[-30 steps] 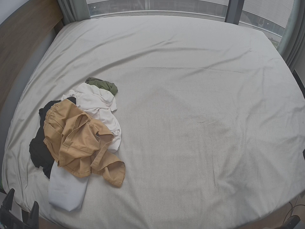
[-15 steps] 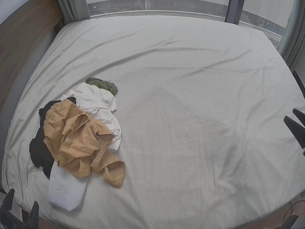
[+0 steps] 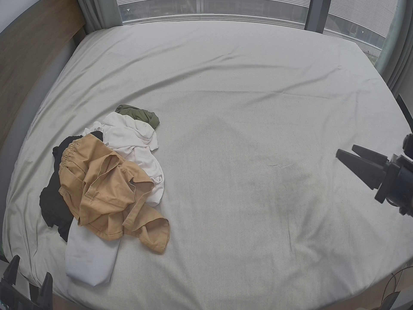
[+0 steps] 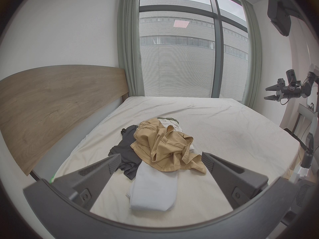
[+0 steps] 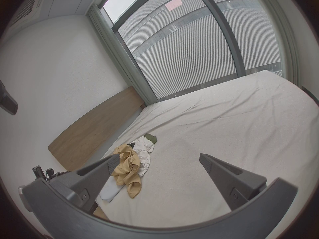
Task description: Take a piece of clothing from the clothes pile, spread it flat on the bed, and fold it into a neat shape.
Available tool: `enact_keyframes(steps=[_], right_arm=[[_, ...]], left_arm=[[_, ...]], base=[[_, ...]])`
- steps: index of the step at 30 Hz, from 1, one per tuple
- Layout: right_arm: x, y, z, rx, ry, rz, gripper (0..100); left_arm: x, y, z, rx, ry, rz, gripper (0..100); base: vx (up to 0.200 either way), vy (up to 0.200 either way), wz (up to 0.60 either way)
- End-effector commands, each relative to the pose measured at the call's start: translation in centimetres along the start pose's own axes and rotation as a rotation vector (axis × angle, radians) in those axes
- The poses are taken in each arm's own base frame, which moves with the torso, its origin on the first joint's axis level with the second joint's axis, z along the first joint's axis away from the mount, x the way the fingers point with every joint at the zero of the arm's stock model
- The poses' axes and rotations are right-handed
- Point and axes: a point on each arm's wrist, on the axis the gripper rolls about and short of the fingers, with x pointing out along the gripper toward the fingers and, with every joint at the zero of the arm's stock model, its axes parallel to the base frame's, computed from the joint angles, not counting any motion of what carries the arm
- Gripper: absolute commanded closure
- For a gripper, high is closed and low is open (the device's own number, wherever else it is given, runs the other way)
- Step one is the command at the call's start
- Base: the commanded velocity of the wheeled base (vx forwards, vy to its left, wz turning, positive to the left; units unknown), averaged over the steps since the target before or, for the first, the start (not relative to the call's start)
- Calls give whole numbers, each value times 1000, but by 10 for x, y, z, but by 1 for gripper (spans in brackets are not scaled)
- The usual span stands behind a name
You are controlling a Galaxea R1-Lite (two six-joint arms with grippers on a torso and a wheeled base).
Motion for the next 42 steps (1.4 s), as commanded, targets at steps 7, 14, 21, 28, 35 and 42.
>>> enact_keyframes(steps=[7, 14, 21, 28, 35, 42], right_arm=[[66, 6, -40, 13, 140, 61, 0], [92, 17, -57, 39, 192, 100, 0], [117, 27, -75, 35, 254, 130, 0], [135, 36, -93, 31, 289, 154, 0], [154, 41, -112, 27, 284, 180, 0], [167, 53, -124, 23, 305, 213, 0]], left_arm=[[0, 0, -5, -2, 3, 0, 0], [0, 0, -5, -2, 3, 0, 0], [0, 0, -5, -2, 3, 0, 0], [0, 0, -5, -2, 3, 0, 0], [0, 0, -5, -4, 3, 0, 0], [0, 0, -5, -2, 3, 0, 0]], base=[[0, 0, 0], [0, 0, 0], [0, 0, 0], [0, 0, 0], [0, 0, 0], [0, 0, 0]])
